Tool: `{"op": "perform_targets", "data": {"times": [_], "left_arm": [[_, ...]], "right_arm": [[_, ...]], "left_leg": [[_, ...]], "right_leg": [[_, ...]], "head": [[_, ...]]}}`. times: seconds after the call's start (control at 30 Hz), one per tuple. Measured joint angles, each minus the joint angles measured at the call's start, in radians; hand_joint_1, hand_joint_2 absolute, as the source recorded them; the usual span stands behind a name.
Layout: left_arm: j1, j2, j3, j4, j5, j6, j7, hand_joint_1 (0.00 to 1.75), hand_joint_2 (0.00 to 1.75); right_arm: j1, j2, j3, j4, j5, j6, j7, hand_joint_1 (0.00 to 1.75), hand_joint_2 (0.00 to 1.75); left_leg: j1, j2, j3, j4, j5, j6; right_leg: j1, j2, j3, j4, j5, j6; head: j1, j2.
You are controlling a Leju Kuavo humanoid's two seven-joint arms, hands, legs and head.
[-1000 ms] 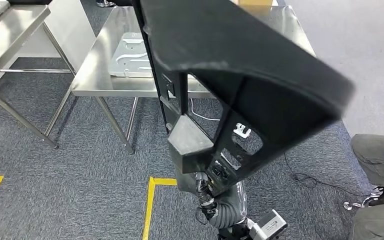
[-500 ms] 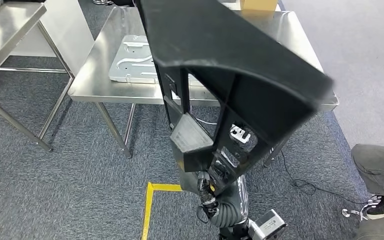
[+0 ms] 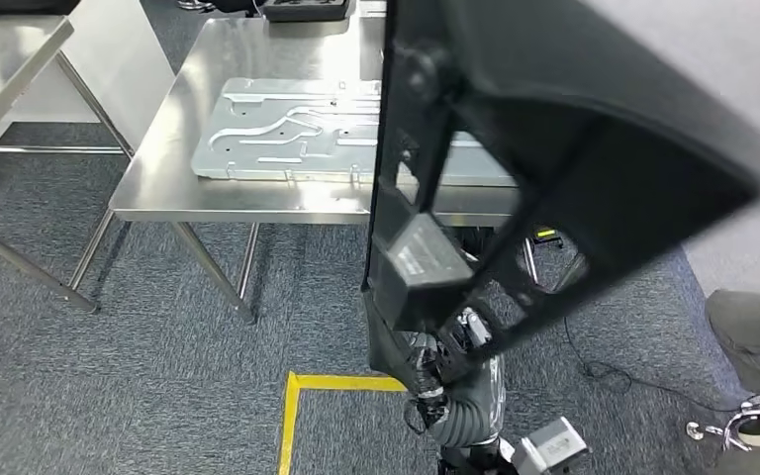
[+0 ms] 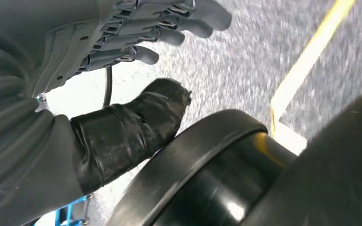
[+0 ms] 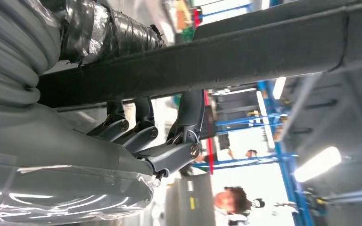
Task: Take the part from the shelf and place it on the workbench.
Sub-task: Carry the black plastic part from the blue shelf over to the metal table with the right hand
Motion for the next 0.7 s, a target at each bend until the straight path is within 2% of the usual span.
{"op": "perform_targets", "data": {"times": [0.03, 0.07, 0.1, 0.17, 0.2, 0.23, 0.3, 0.4, 0.47, 0.53, 0.57, 0.6, 0.63, 0.67, 0.7], "left_arm": [[0.0, 0.0, 0.0, 0.0, -0.002, -0.003, 0.0, 0.0, 1.75], [0.0, 0.001, 0.0, 0.0, -0.004, -0.006, 0.001, 0.0, 1.75], [0.001, 0.002, 0.0, 0.0, -0.005, -0.009, 0.001, 0.0, 1.75], [0.002, 0.005, 0.0, 0.0, -0.006, -0.017, 0.001, 0.0, 1.75], [0.002, 0.006, 0.0, 0.0, -0.007, -0.021, 0.001, 0.0, 1.75], [0.001, 0.006, 0.0, 0.0, -0.008, -0.024, 0.0, 0.0, 1.75], [0.0, 0.007, 0.0, 0.0, -0.012, -0.029, 0.0, 0.0, 1.75], [0.003, 0.008, 0.0, 0.0, -0.019, -0.032, -0.001, 0.0, 1.75], [0.004, 0.008, 0.0, 0.0, -0.021, -0.032, -0.001, 0.0, 1.75], [0.003, 0.008, 0.0, 0.0, -0.021, -0.033, -0.002, 0.0, 1.75], [0.003, 0.009, 0.0, 0.0, -0.021, -0.033, -0.002, 0.0, 1.75], [0.004, 0.009, 0.0, 0.0, -0.02, -0.033, -0.002, 0.0, 1.75], [0.005, 0.009, 0.0, 0.0, -0.02, -0.033, -0.002, 0.0, 1.75], [0.006, 0.009, 0.0, 0.0, -0.02, -0.033, -0.002, 0.0, 1.75], [0.006, 0.009, 0.0, 0.0, -0.02, -0.033, -0.002, 0.0, 1.75]], "right_arm": [[0.003, 0.001, -0.001, 0.0, -0.001, -0.003, -0.011, 1.75, 1.75], [0.006, 0.001, -0.001, 0.0, -0.001, -0.006, -0.019, 1.75, 1.75], [0.009, 0.002, -0.001, 0.0, -0.001, -0.009, -0.023, 1.75, 1.75], [0.012, 0.002, -0.002, 0.0, -0.001, -0.011, -0.026, 1.75, 1.75], [0.013, 0.003, -0.002, 0.0, -0.001, -0.013, -0.026, 1.75, 1.75], [0.013, 0.003, -0.003, 0.0, 0.0, -0.014, -0.025, 1.75, 1.75], [0.013, 0.003, -0.003, 0.0, 0.003, -0.018, -0.022, 1.75, 1.75], [0.012, 0.002, -0.003, 0.001, 0.01, -0.02, -0.016, 1.75, 1.75], [0.011, 0.002, -0.003, 0.001, 0.013, -0.02, -0.014, 1.75, 1.75], [0.013, 0.002, -0.003, 0.002, 0.015, -0.018, -0.01, 1.75, 1.75], [0.015, 0.002, -0.003, 0.004, 0.015, -0.017, -0.009, 1.75, 1.75], [0.016, 0.002, -0.003, 0.005, 0.014, -0.017, -0.008, 1.75, 1.75], [0.017, 0.002, -0.003, 0.006, 0.014, -0.016, -0.008, 1.75, 1.75], [0.017, 0.002, -0.003, 0.007, 0.014, -0.016, -0.008, 1.75, 1.75], [0.017, 0.002, -0.003, 0.008, 0.014, -0.017, -0.008, 1.75, 1.75]], "left_leg": [[0.001, 0.0, -0.046, 0.06, -0.005, -0.002], [0.001, 0.0, -0.077, 0.088, 0.007, -0.003], [0.001, 0.0, -0.09, 0.078, 0.04, -0.001], [-0.001, 0.0, -0.069, -0.033, 0.14, 0.007], [-0.004, 0.0, -0.049, -0.092, 0.175, 0.013], [-0.007, 0.001, -0.032, -0.139, 0.189, 0.018], [-0.013, 0.0, -0.016, -0.171, 0.177, 0.027], [-0.006, 0.0, 0.0, -0.195, 0.172, 0.038], [-0.001, 0.0, 0.017, -0.208, 0.169, 0.046], [-0.003, 0.001, 0.032, -0.21, 0.156, 0.052], [-0.003, 0.0, 0.042, -0.21, 0.148, 0.052], [-0.003, -0.001, 0.054, -0.209, 0.139, 0.052], [-0.003, -0.002, 0.067, -0.208, 0.129, 0.051], [-0.003, -0.003, 0.081, -0.207, 0.118, 0.048], [-0.005, -0.003, 0.09, -0.205, 0.106, 0.044]], "right_leg": [[0.001, -0.001, 0.007, 0.0, -0.006, -0.001], [0.001, 0.0, 0.016, 0.0, -0.013, -0.001], [0.001, 0.001, 0.027, 0.0, -0.021, -0.001], [0.002, 0.004, 0.05, -0.001, -0.038, 0.002], [0.003, 0.005, 0.057, -0.001, -0.046, 0.005], [0.004, 0.006, 0.059, -0.001, -0.052, 0.01], [0.005, 0.006, 0.06, -0.006, -0.057, 0.02], [0.006, 0.0, 0.062, 0.001, -0.07, 0.034], [0.006, -0.002, 0.018, 0.086, -0.105, 0.04], [0.004, -0.002, -0.068, 0.215, -0.136, 0.045], [0.002, -0.002, -0.1, 0.25, -0.129, 0.047], [0.0, -0.002, -0.117, 0.252, -0.102, 0.048], [-0.002, -0.002, -0.115, 0.218, -0.06, 0.049], [-0.004, -0.002, -0.1, 0.156, -0.01, 0.049], [-0.003, -0.002, -0.08, 0.099, 0.024, 0.047]], "head": [[0.0, 0.0], [0.0, 0.0], [0.0, 0.0], [0.0, 0.0], [0.0, 0.0], [0.0, 0.0], [-0.001, 0.0], [0.0, 0.0], [0.002, 0.0], [0.004, 0.0], [0.004, 0.0], [0.005, 0.0], [0.005, 0.0], [0.005, 0.0], [0.004, 0.0]]}}
